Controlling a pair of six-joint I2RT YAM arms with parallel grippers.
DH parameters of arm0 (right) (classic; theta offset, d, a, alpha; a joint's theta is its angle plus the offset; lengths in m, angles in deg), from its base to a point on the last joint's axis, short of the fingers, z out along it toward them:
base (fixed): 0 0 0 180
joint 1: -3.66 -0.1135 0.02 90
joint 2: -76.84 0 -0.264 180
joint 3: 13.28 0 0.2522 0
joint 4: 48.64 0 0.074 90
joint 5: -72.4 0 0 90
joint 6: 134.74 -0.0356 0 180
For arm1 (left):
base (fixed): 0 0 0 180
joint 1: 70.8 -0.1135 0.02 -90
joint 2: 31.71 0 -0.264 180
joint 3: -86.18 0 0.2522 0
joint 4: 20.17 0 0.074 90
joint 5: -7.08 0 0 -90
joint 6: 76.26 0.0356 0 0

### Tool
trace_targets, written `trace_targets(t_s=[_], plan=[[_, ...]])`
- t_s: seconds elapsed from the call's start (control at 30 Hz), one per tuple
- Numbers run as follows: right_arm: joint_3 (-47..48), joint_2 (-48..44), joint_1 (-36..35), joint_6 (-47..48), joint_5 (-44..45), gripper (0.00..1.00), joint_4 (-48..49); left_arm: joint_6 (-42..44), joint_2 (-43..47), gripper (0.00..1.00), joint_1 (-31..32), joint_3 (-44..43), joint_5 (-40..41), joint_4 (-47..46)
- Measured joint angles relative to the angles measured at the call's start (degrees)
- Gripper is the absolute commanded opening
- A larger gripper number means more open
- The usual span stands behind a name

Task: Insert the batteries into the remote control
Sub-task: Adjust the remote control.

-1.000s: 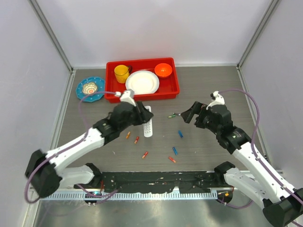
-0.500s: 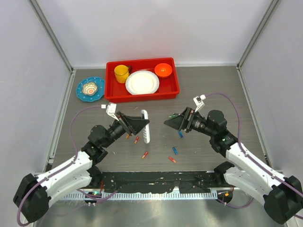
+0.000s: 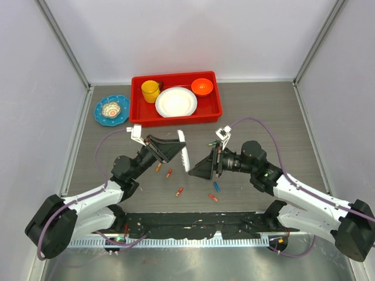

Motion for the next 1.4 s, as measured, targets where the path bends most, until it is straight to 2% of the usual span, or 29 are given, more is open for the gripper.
trace_targets(t_s=[0.43, 0.63, 0.77, 1.13, 1.4], plan=[[-0.17, 2.71, -0.28, -0.83, 0.20, 1.00, 10.27, -8.31, -6.36, 0.00, -1.16, -2.14, -7.04, -9.44], [-0.17, 4.96, -0.28, -2.67, -0.02, 0.99, 14.43, -12.07, -11.96, 0.00, -1.16, -2.40, -8.98, -10.12], [-0.28, 6.23, -0.28, -3.58, -0.24, 0.98, 15.85, -13.09, -12.52, 0.00, -1.16, -2.54, -9.40, -10.23], [-2.10, 7.91, -0.28, -5.55, -0.26, 0.89, 17.99, -13.14, -12.46, 0.00, -1.16, -4.00, -9.60, -10.29], [-2.36, 9.25, -0.28, -7.08, -0.52, 0.79, 20.33, -13.14, -12.09, 0.00, -1.16, -4.15, -9.60, -10.34]])
